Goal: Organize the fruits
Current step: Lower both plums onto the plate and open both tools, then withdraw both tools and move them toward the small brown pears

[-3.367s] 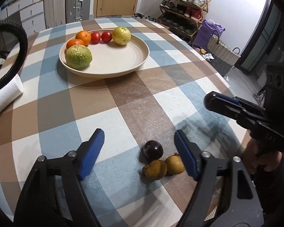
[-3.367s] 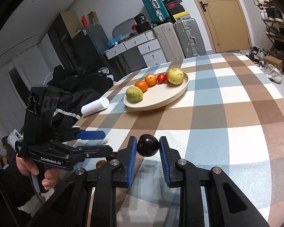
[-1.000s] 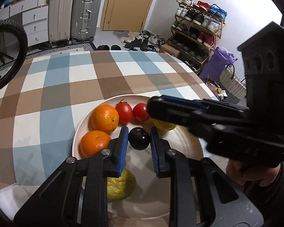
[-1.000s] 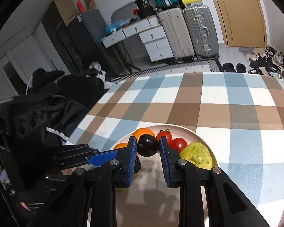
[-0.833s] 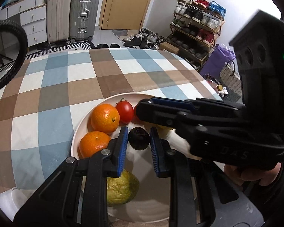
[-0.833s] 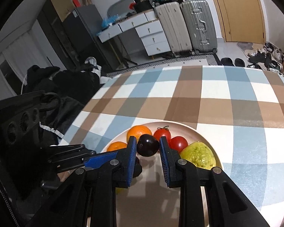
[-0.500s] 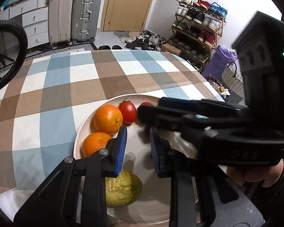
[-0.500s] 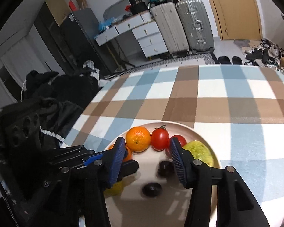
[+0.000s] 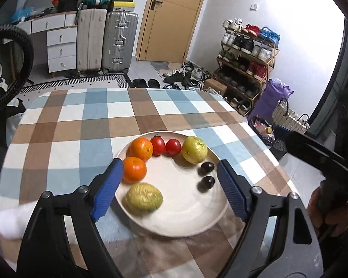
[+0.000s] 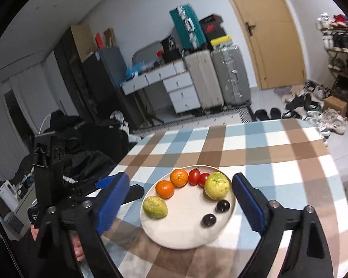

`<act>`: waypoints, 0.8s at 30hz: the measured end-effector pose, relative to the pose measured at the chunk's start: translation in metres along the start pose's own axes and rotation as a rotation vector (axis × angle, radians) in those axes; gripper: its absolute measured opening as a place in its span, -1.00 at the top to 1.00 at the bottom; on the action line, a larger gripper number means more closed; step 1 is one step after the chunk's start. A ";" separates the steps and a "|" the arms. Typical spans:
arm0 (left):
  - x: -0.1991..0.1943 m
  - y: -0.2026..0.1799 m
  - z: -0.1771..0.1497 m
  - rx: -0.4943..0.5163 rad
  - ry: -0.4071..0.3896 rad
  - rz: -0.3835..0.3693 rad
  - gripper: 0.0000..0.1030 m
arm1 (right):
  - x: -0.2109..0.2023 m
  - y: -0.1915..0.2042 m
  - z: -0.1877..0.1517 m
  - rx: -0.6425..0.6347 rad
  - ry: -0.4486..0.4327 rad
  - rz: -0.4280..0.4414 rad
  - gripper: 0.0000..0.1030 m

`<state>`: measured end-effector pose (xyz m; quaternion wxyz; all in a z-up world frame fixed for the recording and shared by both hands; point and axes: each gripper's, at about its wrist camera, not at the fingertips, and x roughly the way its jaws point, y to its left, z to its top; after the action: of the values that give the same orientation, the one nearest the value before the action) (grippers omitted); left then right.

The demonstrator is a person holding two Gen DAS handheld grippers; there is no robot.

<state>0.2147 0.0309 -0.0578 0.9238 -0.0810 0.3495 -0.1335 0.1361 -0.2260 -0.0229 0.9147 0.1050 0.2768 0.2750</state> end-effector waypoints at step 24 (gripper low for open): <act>-0.094 -0.061 -0.101 0.046 0.005 0.095 -0.98 | -0.108 0.052 -0.114 -0.091 -0.040 -0.012 -0.99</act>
<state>0.0676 -0.0041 -0.0595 0.9299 -0.0429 0.3519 -0.0976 -0.0266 -0.2392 -0.0506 0.9255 0.0670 0.2465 0.2797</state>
